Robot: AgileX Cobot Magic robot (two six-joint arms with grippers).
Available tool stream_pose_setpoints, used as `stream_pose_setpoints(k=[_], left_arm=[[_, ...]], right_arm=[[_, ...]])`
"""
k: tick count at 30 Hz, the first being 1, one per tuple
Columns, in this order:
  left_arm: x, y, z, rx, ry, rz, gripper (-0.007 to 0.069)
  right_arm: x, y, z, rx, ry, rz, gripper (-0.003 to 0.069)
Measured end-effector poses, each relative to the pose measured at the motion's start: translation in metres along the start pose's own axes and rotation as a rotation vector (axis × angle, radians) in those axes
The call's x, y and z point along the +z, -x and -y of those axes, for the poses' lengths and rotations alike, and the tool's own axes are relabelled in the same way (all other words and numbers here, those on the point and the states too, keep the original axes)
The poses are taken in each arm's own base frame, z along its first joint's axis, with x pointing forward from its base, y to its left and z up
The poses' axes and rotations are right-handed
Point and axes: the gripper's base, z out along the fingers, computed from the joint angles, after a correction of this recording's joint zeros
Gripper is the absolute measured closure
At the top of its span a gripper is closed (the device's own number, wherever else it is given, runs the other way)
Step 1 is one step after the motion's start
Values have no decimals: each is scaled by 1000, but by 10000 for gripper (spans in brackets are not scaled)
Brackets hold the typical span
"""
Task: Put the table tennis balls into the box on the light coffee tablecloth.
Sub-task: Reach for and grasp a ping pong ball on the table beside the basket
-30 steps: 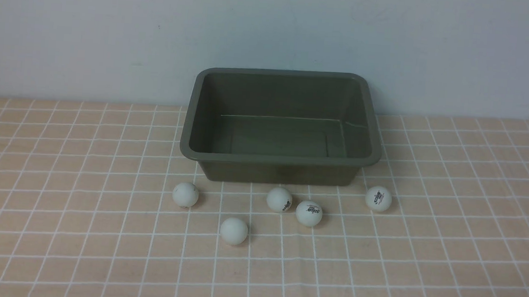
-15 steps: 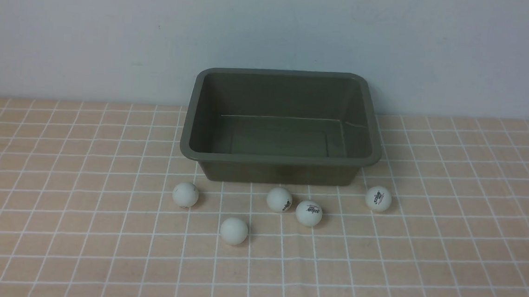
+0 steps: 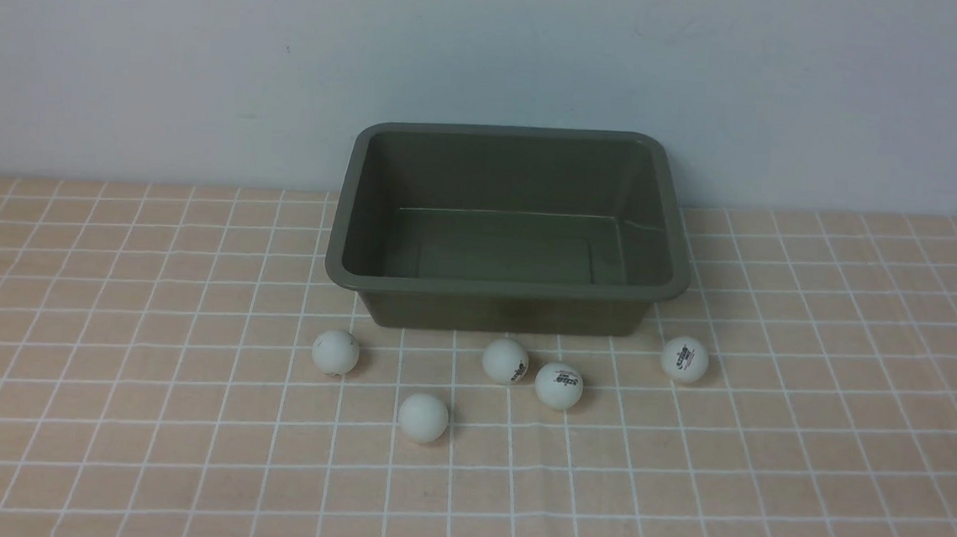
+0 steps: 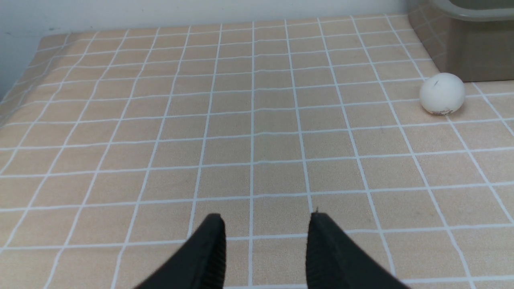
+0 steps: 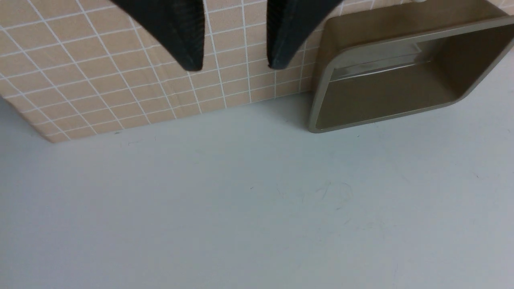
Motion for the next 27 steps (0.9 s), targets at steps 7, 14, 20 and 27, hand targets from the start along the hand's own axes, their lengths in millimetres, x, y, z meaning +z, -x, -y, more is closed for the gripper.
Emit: stream_pose_setpoints(k=[7,14,20,27], left_arm=[[0,0,0,0,0,0,400],[0,1,1,-42,-9,16,400],[-1,11,8,-520,-122,114,400],[-3,22,7,-749,-168,222,400]], right_arm=[[0,0,0,1,1,0,450],[0,0,0,6,4,-1,450],[0,-1,-4,68,43,-18,450],[0,-5,-5,61,52,-59,450]])
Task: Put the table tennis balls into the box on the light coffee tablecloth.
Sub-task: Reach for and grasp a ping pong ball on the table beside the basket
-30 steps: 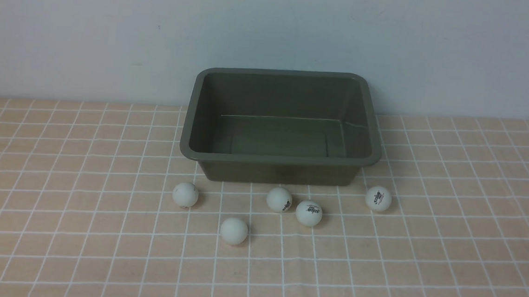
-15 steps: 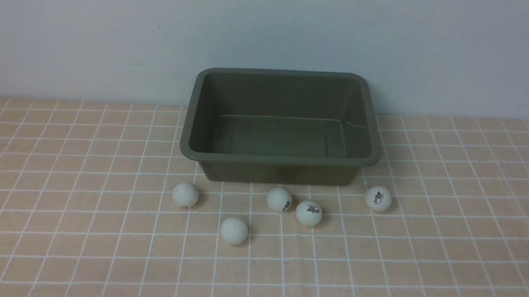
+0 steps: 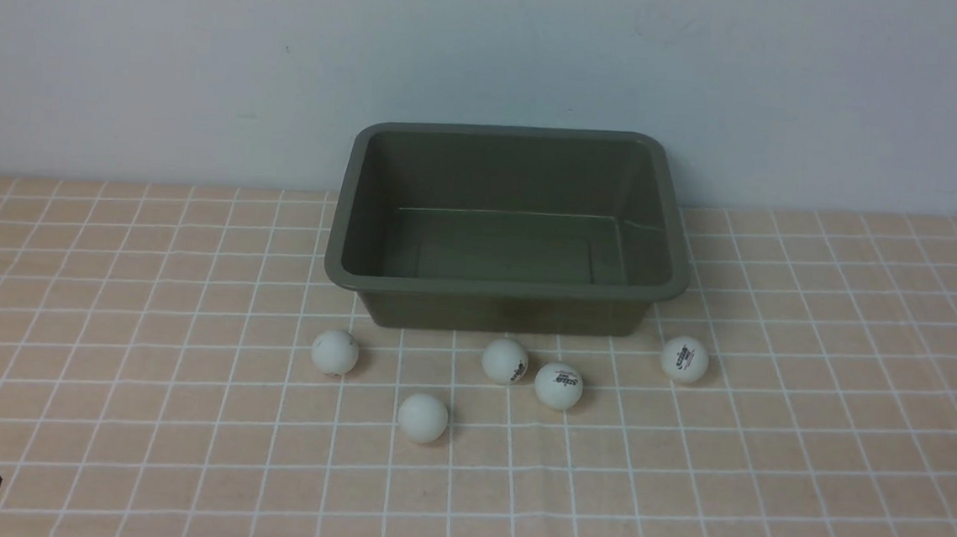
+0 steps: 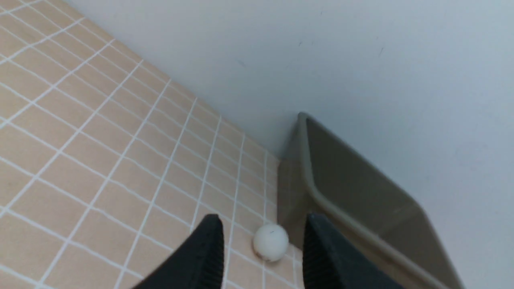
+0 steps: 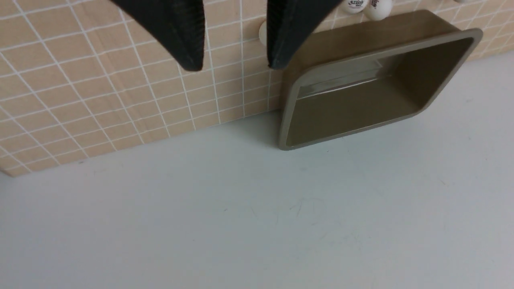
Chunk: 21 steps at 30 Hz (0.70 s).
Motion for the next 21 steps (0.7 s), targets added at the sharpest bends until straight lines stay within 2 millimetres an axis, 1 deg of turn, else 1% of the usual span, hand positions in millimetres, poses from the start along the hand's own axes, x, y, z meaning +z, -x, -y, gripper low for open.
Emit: stream_pose_setpoints(k=[3,5,7,9,12,16,18,19,21], left_arm=[[-1,3,4,12,-19,4,400],[-3,10,13,59,-46,0,400],[-11,24,33,178,-106,-11,400],[-17,34,48,267,-138,-37,400],[-16,47,68,390,-151,-141,400],[1,59,88,533,-147,-357,400],[13,62,92,580,-143,-452,400],[26,67,98,628,-147,-515,399],[46,71,101,691,-148,-596,397]], right_arm=[[0,-1,0,-46,-4,-13,450],[0,-2,0,-74,-4,-18,450],[0,-3,1,-111,-5,-28,450],[0,-3,1,-132,-6,-32,450],[0,-3,1,-154,-3,-36,450],[0,-4,-2,-163,29,-43,450],[0,-5,-5,-160,61,-48,450],[-1,-5,-8,-178,97,-52,450],[-1,-6,-13,-203,150,-54,450]])
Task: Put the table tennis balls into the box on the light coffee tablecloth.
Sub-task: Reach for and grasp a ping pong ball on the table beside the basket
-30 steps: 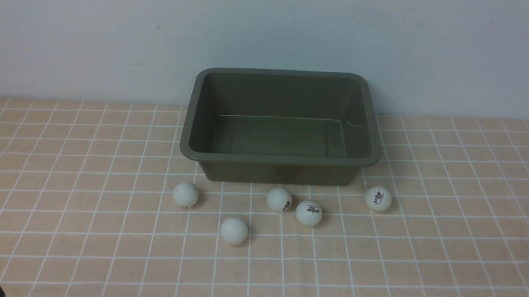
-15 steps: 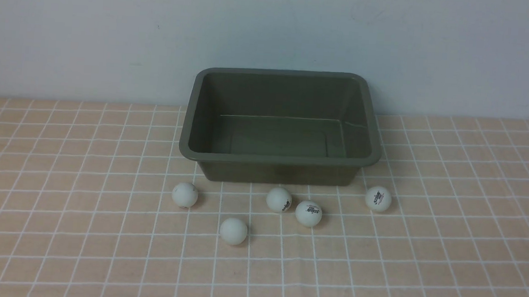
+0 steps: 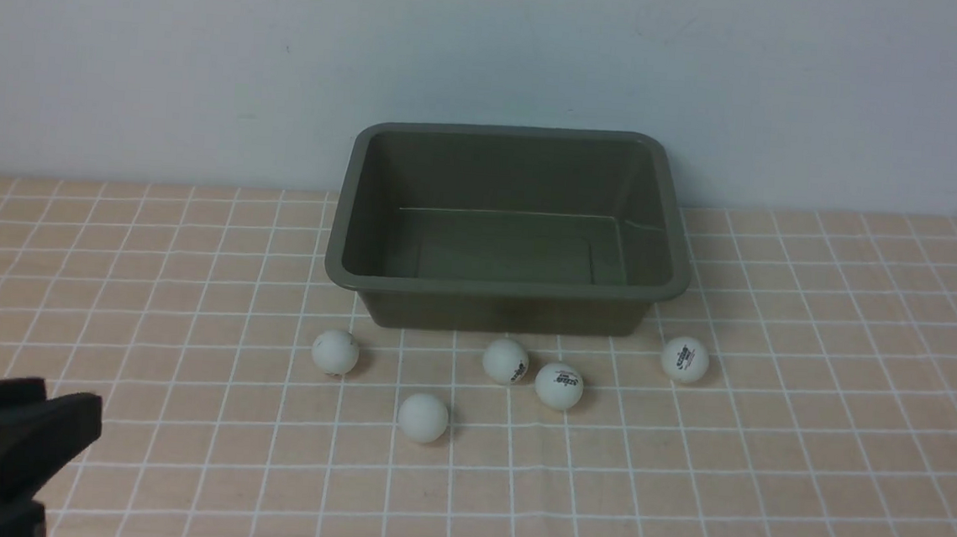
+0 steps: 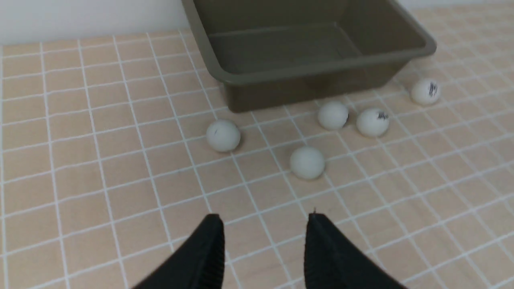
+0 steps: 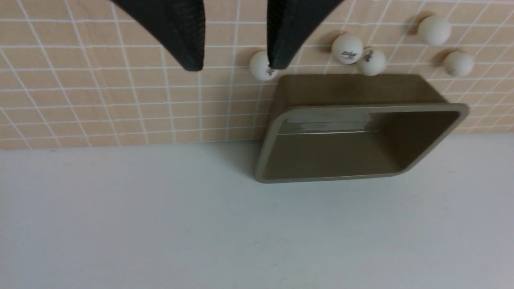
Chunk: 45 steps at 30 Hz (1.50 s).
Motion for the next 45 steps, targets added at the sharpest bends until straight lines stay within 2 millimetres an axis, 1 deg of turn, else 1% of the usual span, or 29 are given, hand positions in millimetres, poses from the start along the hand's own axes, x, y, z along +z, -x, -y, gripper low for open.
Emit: stream_pose_setpoints(k=[2,4,5,6,8,9,10,11,14,15,16,17,19,23,26,29,34,38,40,45], left_arm=[[12,11,-6,59,-9,-50,397],[29,22,-13,95,-22,-103,385],[32,24,-15,101,-24,-113,382],[44,29,-20,123,-36,-147,365],[60,34,-27,144,-52,-195,333],[62,34,-28,146,-54,-200,325],[69,35,-30,152,-63,-219,307],[83,38,-36,141,-81,-253,269],[111,41,-45,81,-115,-307,221],[120,42,-48,62,-123,-322,217],[121,43,-49,56,-126,-322,216],[136,45,-53,40,-140,-341,212],[150,48,-57,51,-154,-361,210],[187,55,-61,92,-187,-404,210],[214,51,-61,110,-208,-460,210],[235,45,-59,132,-227,-501,210],[264,33,-53,219,-219,-551,210],[276,28,-55,253,-182,-541,210],[279,27,-54,260,-174,-534,210],[292,17,-57,306,-169,-538,210]], right_arm=[[0,0,-5,-34,50,2,450],[0,-1,-9,-101,99,-11,450],[-1,-2,-10,-112,106,-12,450],[0,-3,-12,-140,132,-28,450],[0,-6,-14,-167,158,-63,450],[0,-6,-14,-170,162,-70,450],[1,-7,-14,-174,169,-82,450],[1,-9,-15,-188,177,-100,450],[1,-9,-15,-198,178,-101,450],[1,-8,-15,-199,176,-96,450],[1,-8,-15,-199,175,-92,450],[2,-6,-14,-197,169,-75,450],[2,-5,-14,-200,165,-63,450],[2,-3,-13,-199,157,-43,450],[2,-3,-13,-199,156,-40,450],[2,-3,-13,-198,157,-40,450],[2,-3,-13,-197,156,-37,450],[2,-3,-13,-197,156,-35,450],[2,-3,-13,-197,156,-34,450],[2,-3,-13,-197,156,-35,450]])
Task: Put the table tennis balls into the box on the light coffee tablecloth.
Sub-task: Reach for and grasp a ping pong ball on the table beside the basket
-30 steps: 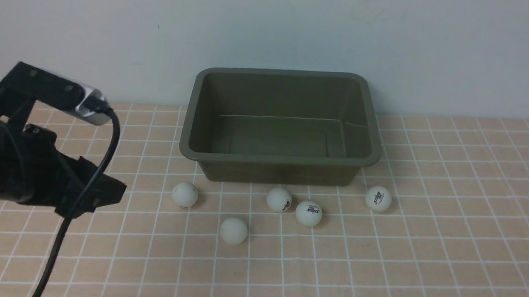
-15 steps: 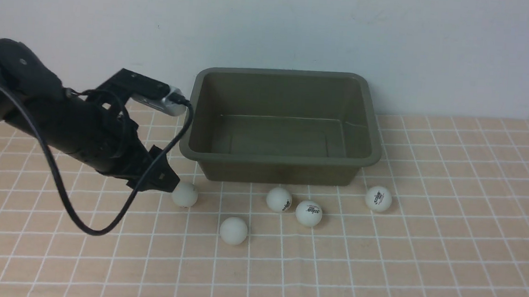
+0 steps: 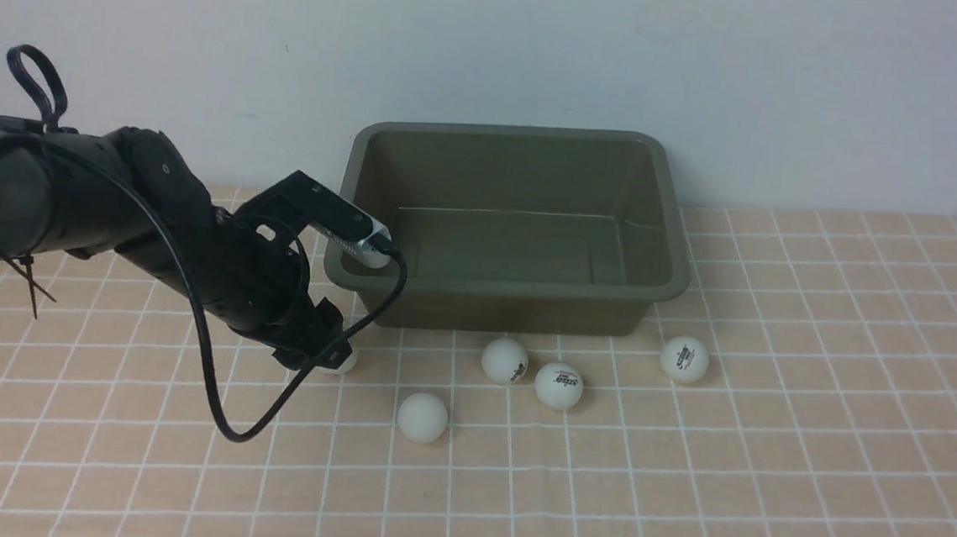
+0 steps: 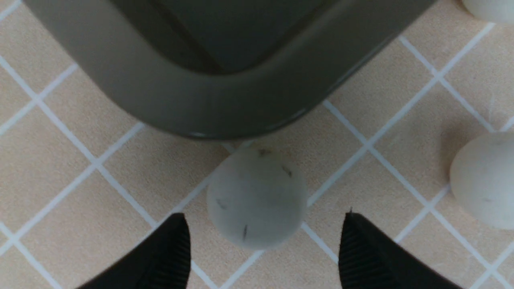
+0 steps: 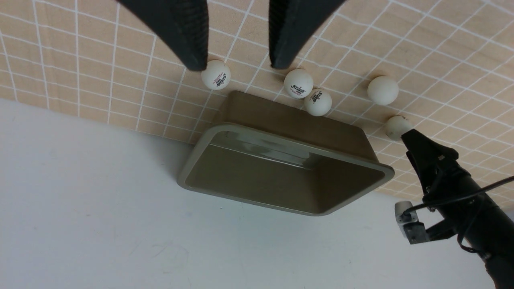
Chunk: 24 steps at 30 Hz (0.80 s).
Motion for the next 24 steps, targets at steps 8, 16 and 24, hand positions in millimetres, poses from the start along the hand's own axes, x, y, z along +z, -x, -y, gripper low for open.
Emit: stream_pose_setpoints(k=[8,16,24], left_arm=[[16,3,3,22,14,34,210],[17,8,5,70,41,68,210],[28,3,4,62,24,39,211]], right_arm=[[0,0,0,0,-2,4,450],[0,0,0,-1,-3,5,450],[0,1,0,-1,-4,6,450]])
